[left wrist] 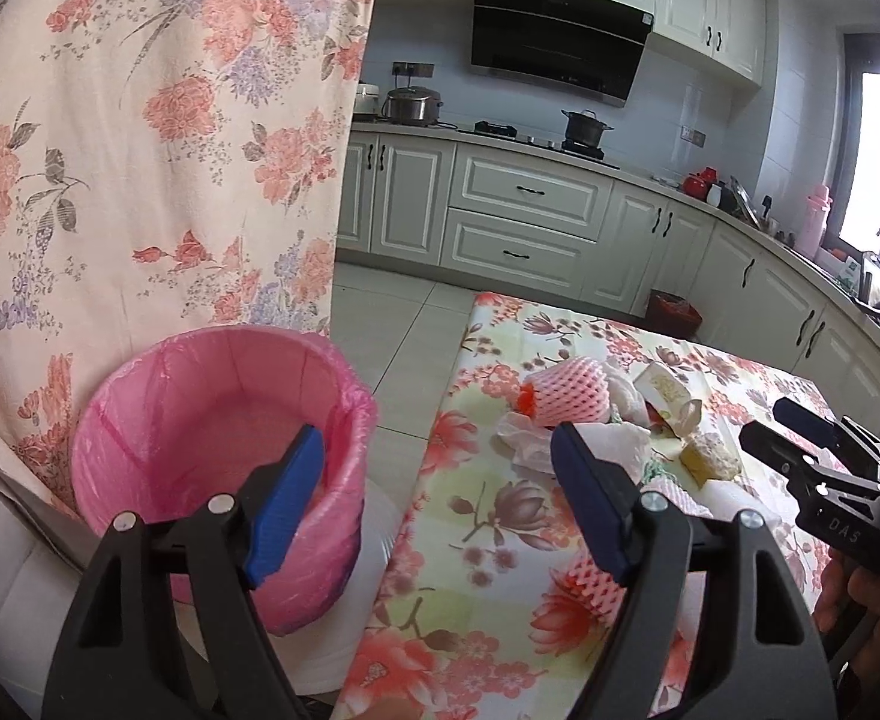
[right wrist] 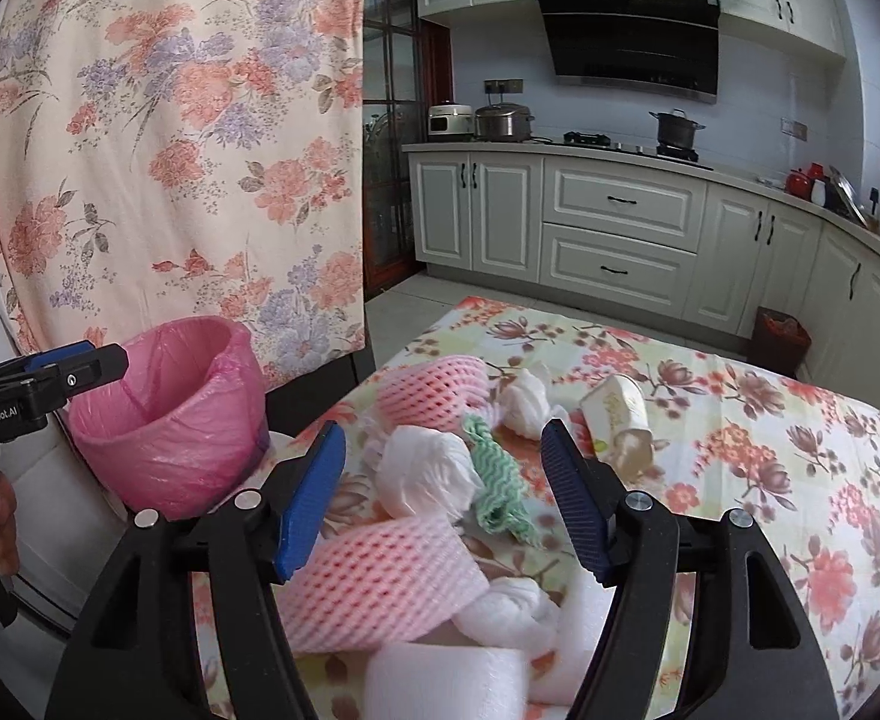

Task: Collect trash
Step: 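Move both grippers back over the table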

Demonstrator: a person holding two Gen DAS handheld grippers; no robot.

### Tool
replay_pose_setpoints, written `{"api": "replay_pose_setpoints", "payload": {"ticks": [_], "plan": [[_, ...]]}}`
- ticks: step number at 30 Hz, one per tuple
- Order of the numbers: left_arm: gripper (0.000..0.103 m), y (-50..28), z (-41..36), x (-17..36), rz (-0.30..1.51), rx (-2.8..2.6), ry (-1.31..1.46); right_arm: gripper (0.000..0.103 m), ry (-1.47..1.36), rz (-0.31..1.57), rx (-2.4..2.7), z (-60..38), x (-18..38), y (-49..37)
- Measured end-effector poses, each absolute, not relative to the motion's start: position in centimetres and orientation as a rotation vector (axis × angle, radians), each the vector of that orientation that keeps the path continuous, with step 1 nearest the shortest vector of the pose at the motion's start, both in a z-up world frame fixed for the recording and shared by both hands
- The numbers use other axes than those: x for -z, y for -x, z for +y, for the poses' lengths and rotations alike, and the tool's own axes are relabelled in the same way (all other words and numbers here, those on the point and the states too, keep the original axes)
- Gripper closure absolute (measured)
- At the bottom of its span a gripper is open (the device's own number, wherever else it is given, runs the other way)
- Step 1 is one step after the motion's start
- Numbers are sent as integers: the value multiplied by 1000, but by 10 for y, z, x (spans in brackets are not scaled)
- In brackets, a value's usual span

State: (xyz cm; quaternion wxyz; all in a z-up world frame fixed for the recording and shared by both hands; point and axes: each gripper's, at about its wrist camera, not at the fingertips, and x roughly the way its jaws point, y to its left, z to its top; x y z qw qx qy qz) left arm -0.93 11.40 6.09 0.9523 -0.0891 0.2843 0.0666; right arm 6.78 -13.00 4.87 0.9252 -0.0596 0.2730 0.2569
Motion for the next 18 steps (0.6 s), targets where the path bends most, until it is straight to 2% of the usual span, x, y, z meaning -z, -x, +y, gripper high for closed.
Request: {"api": "replay_pose_setpoints", "payload": {"ticks": [18], "plan": [[23, -10, 29, -34, 644, -4, 97, 30, 77, 637, -391, -225, -7, -55]]}}
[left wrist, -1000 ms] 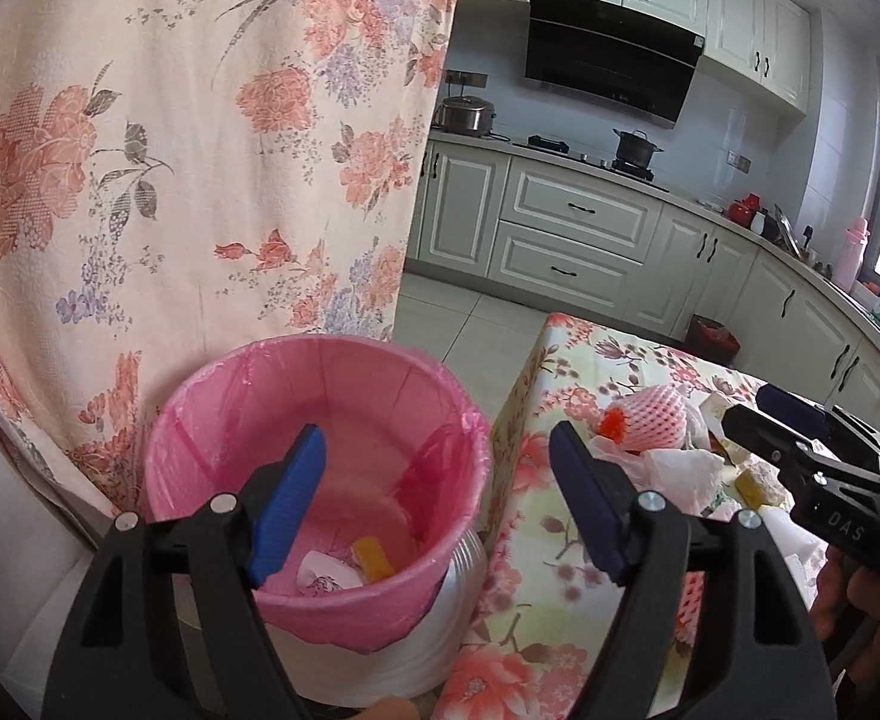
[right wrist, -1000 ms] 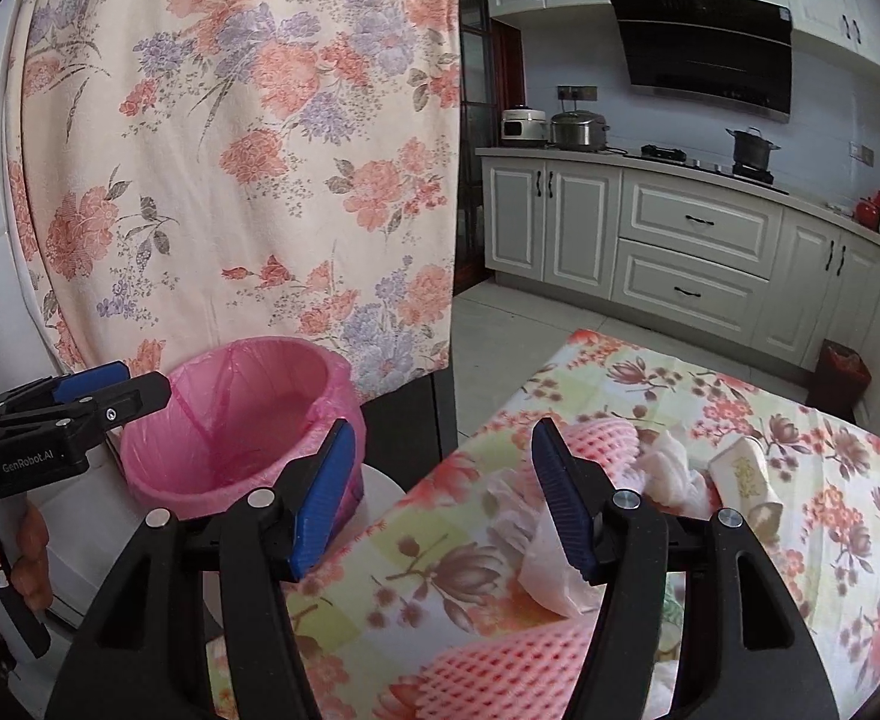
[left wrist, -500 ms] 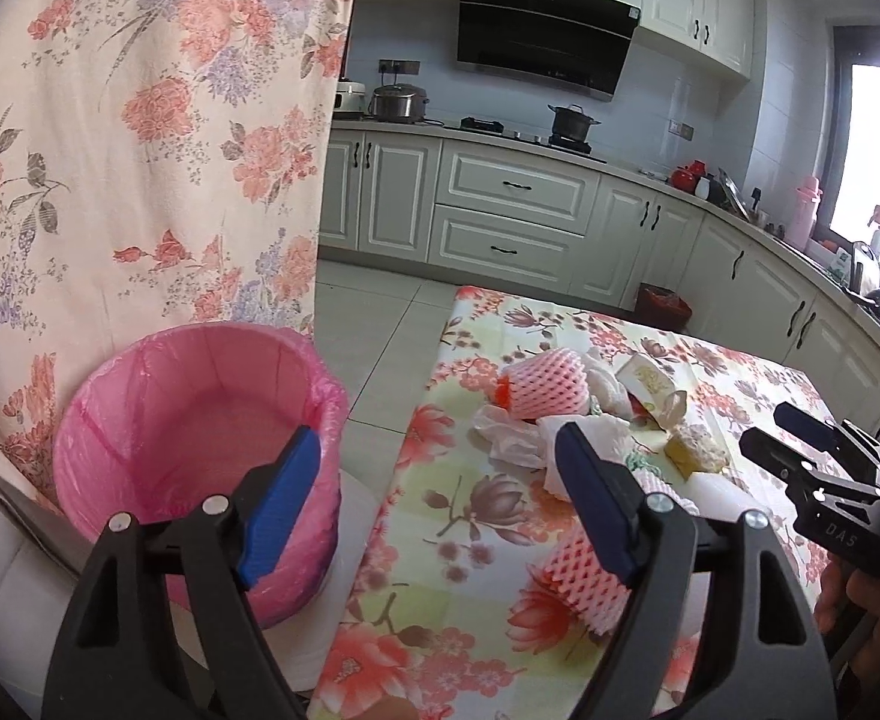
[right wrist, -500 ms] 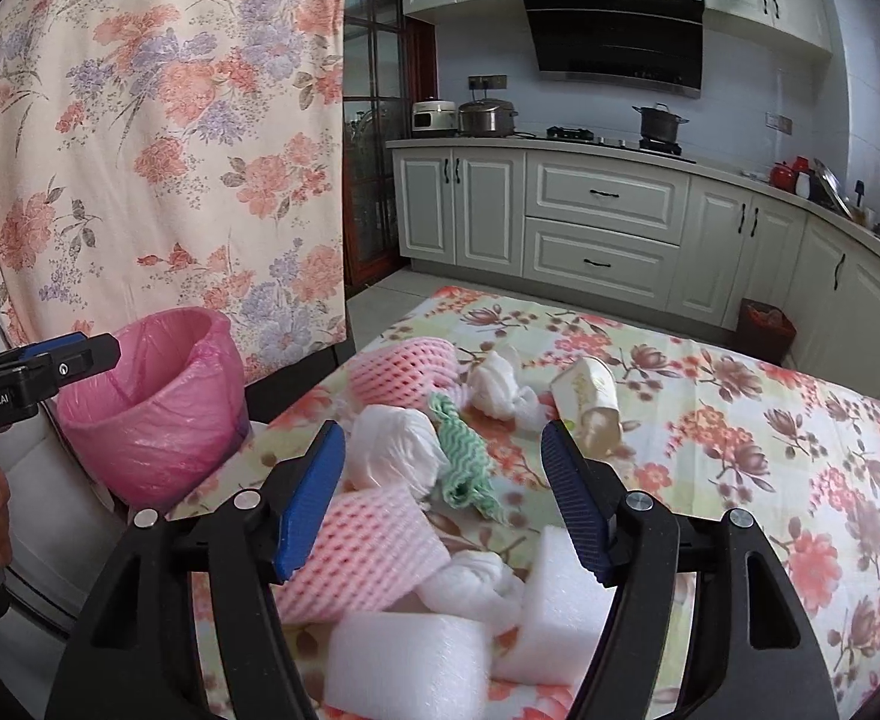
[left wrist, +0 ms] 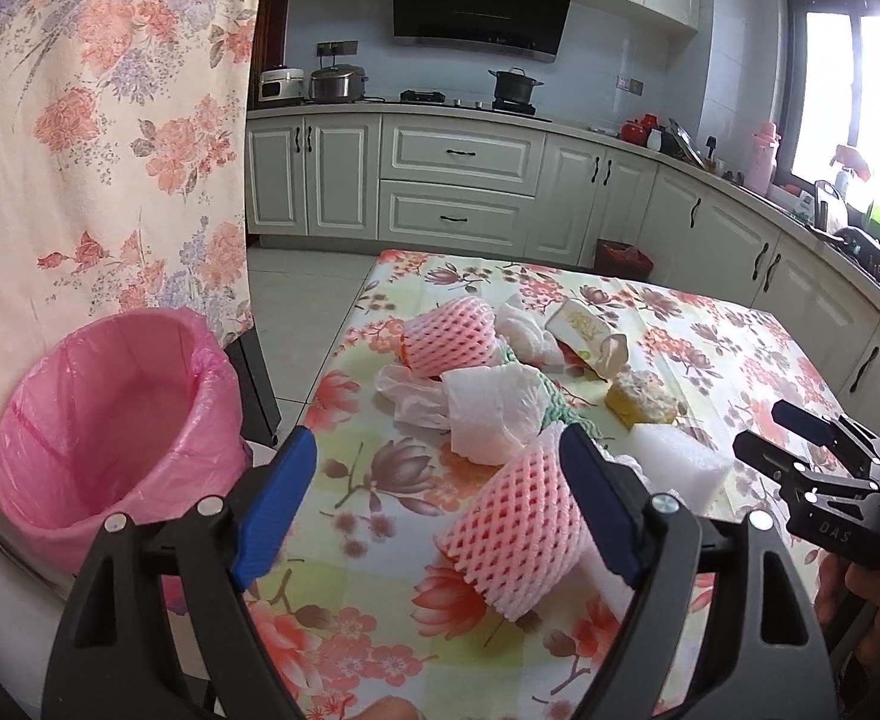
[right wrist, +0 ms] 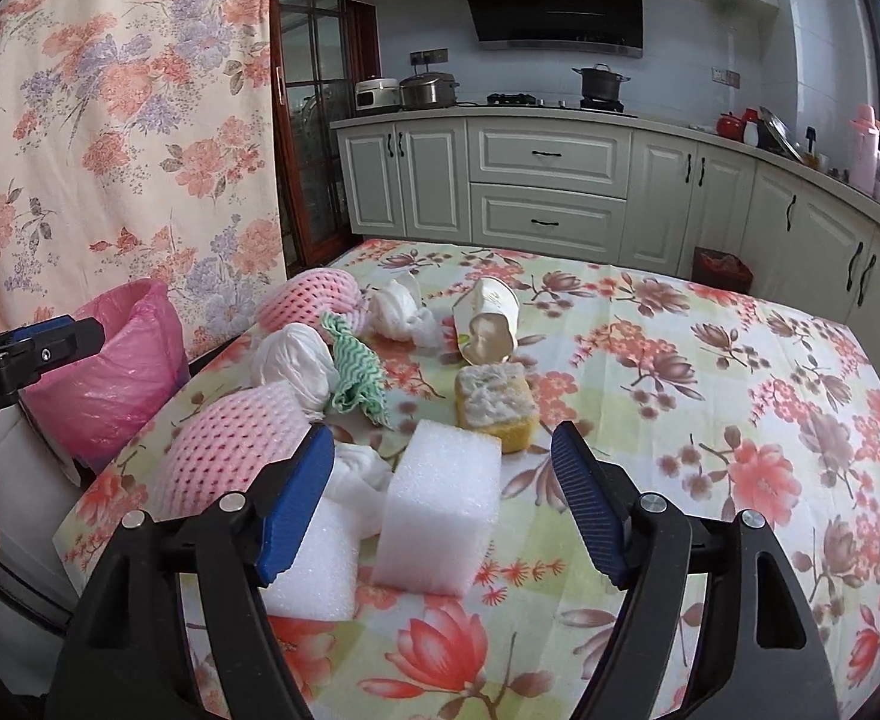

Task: Collect trash
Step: 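Move both grippers back over the table, then grasp the pink foam net with the left gripper while the right gripper grasps a white foam block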

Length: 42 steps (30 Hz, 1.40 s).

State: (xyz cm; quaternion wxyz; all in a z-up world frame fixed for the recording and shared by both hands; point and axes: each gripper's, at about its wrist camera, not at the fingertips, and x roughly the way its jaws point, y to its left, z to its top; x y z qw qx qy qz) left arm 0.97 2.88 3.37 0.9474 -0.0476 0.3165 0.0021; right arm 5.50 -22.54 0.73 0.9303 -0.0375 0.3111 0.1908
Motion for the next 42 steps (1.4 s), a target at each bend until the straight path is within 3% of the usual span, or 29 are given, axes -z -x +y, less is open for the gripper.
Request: {"api": "replay_pose_setpoints", "payload": {"ticks": [20, 27, 29, 34, 42], "plan": [[23, -41, -10, 15, 767, 78, 104, 29, 47, 736, -384, -232, 30, -77], [34, -53, -15, 34, 828, 113, 124, 29, 45, 763, -403, -225, 37, -85], [44, -57, -13, 39, 855, 122, 143, 29, 42, 769, -410, -223, 38, -87], [55, -61, -11, 49, 887, 141, 164, 29, 44, 784, -419, -221, 39, -89], [62, -61, -13, 53, 894, 162, 165, 29, 46, 798, -425, -216, 40, -90]]}}
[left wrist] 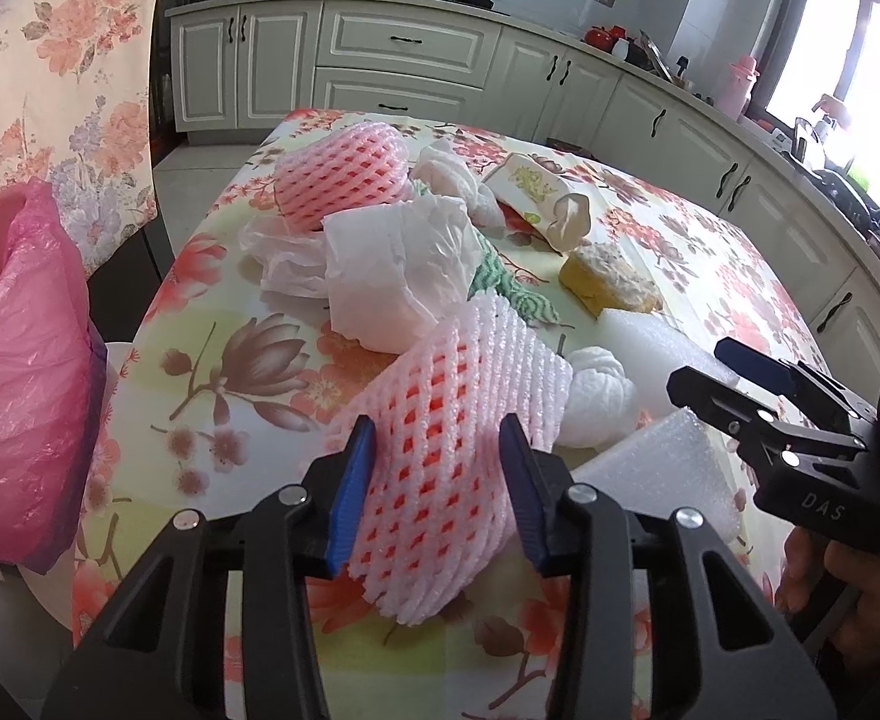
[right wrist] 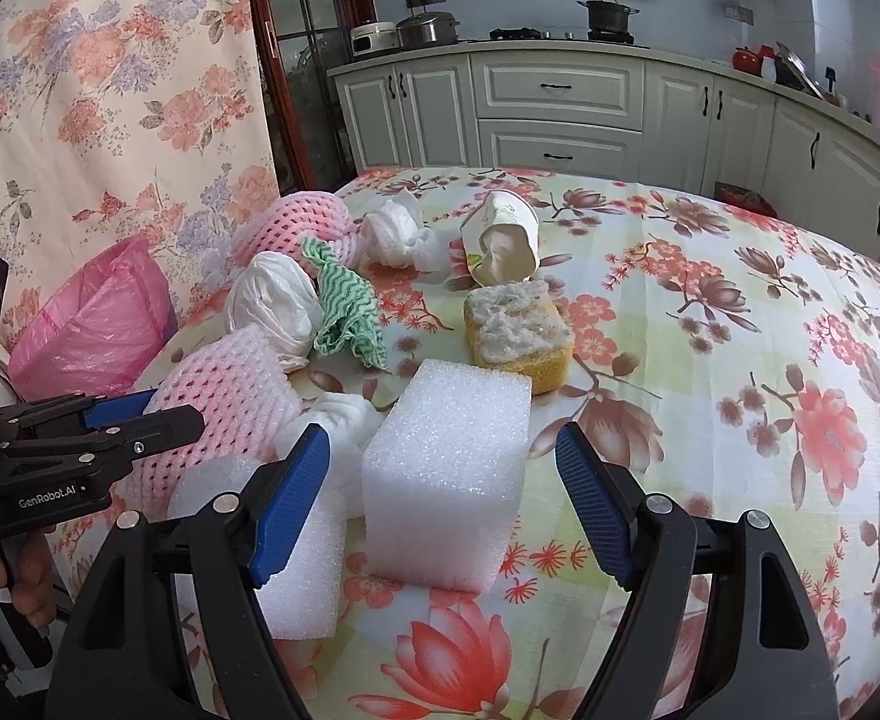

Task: Collect trash
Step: 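Grasp the pink foam net with the left gripper while the right gripper grasps a white foam block, then carry the pink net and white foam block over the pink bin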

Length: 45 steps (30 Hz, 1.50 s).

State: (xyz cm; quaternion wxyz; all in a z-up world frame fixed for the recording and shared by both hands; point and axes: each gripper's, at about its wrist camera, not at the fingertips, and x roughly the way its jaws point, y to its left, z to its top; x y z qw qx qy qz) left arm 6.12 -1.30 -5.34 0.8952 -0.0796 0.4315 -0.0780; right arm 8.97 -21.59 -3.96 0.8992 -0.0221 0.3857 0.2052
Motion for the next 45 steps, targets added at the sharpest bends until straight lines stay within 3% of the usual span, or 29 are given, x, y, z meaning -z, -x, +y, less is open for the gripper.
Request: {"api": "replay_pose_setpoints", "payload": {"ticks": [5, 7, 11, 45], "plan": [[71, -61, -14, 55, 902, 170, 161, 36, 39, 827, -409, -220, 47, -94], [74, -61, -15, 55, 902, 174, 160, 52, 38, 837, -412, -221, 48, -95], [83, -60, -16, 48, 888, 177, 150, 52, 33, 828, -414, -224, 47, -94], [83, -29, 43, -33, 683, 43, 184, 52, 60, 650, -444, -198, -27, -86]]}}
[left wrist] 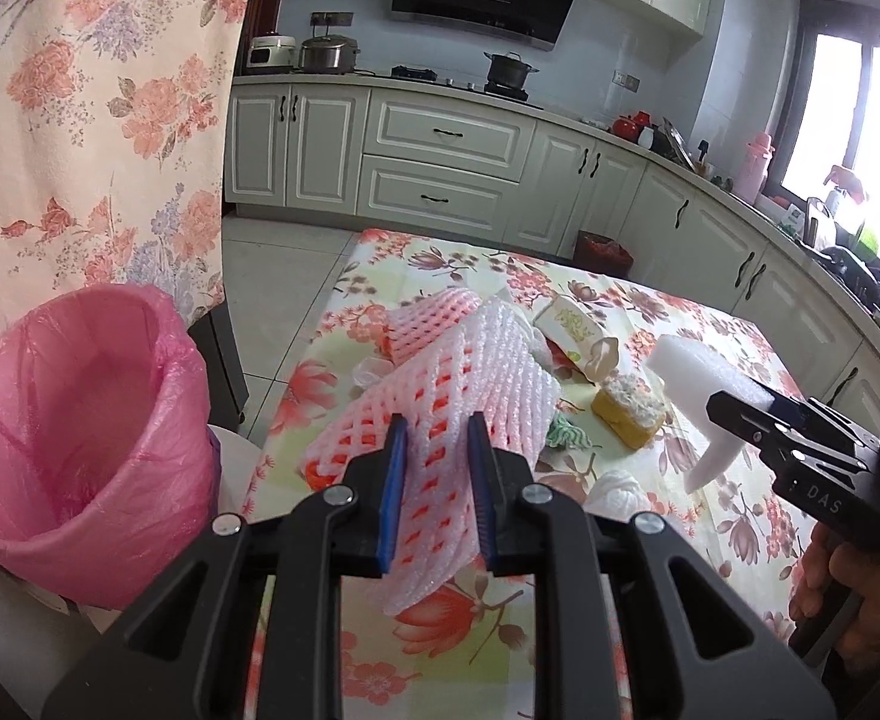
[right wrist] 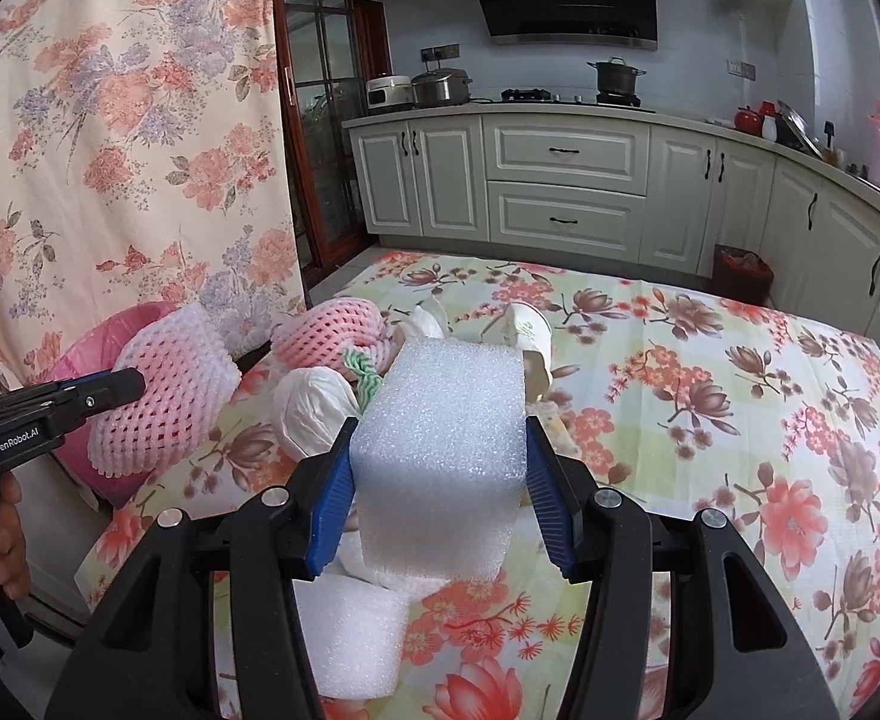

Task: Collect trash
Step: 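Carry the pink net and white foam block over the pink bin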

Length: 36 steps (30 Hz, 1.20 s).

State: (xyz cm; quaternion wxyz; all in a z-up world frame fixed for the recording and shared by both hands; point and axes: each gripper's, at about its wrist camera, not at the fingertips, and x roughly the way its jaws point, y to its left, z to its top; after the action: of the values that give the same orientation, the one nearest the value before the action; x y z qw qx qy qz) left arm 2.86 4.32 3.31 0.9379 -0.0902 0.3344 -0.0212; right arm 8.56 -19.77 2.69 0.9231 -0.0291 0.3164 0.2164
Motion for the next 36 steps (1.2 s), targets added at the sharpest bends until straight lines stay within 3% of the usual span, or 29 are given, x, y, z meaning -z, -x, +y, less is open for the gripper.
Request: {"api": "replay_pose_setpoints", "payload": {"ticks": [18, 36], "plan": [[83, 1, 156, -72, 572, -152, 236, 52, 117, 588, -569, -112, -62, -93], [83, 30, 245, -72, 536, -317, 265, 52, 167, 563, -715, 6, -79, -95]]}}
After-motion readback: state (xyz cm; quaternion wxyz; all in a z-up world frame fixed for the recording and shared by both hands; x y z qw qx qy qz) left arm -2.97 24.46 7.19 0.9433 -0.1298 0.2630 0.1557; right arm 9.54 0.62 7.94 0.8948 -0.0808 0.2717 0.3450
